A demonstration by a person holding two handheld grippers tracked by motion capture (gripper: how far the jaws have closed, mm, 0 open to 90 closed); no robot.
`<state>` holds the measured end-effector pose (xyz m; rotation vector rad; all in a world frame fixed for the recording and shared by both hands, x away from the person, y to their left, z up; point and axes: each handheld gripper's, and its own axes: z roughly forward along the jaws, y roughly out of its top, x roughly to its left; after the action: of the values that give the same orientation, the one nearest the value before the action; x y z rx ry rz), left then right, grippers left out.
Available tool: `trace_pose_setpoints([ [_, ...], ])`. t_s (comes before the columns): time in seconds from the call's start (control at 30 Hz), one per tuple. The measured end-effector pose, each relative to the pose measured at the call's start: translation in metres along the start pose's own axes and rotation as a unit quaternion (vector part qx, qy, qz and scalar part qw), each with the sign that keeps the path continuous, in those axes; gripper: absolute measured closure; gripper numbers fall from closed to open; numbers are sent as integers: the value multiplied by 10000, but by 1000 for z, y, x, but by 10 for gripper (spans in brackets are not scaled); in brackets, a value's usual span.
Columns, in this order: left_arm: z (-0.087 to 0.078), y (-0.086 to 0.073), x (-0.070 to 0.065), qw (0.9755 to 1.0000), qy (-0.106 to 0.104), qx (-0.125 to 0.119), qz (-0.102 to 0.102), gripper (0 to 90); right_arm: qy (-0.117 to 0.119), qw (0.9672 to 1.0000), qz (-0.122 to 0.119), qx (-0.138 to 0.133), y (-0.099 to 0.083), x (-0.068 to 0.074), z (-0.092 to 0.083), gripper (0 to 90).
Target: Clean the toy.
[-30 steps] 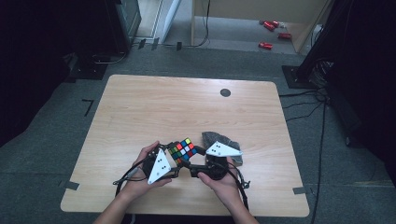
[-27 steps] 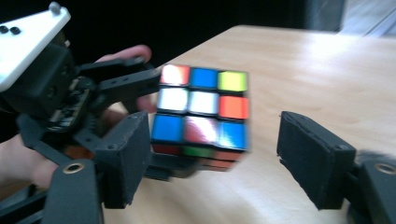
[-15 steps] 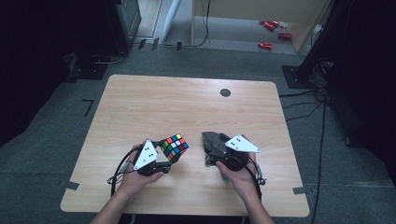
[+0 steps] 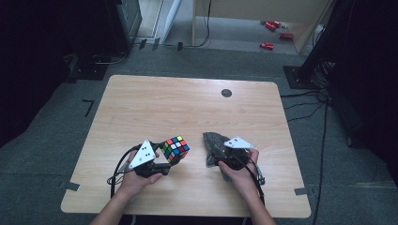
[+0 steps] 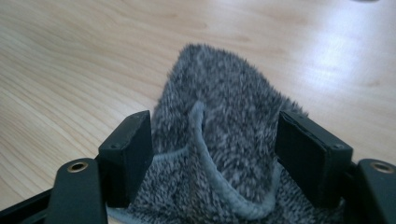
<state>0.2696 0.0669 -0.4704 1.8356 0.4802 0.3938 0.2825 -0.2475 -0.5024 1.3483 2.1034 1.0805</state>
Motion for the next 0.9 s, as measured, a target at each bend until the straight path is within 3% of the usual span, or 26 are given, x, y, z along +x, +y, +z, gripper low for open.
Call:
trace_pose_setpoints([
  [0.17,1,0,-2,10000,26,10,39,346,-45,9998,89,186,-7,-2,7,306],
  [0.2,1,0,-2,10000,43,26,40,346,-155,9997,104,152,-9,-3,7,369],
  [0.27,2,-1,-2,10000,42,32,-15,346,-188,9996,148,160,-9,-3,8,408],
  [0.3,2,-1,-2,10000,30,27,-44,345,-263,9993,171,191,-10,-4,9,481],
  [0.53,3,-1,-4,9999,107,57,3,343,-333,9993,36,141,-10,-4,7,639],
  [0.7,5,-3,-4,9998,120,118,49,344,124,9996,150,-202,-4,-1,-4,694],
  [0.77,6,-4,-4,9998,124,143,42,345,318,9980,106,-537,4,7,-15,694],
  [0.83,7,-4,-5,9996,163,210,90,345,366,9974,80,-612,7,11,-19,694],
  [0.9,8,-5,-7,9992,198,280,199,345,559,9951,9,-814,13,19,-28,694],
])
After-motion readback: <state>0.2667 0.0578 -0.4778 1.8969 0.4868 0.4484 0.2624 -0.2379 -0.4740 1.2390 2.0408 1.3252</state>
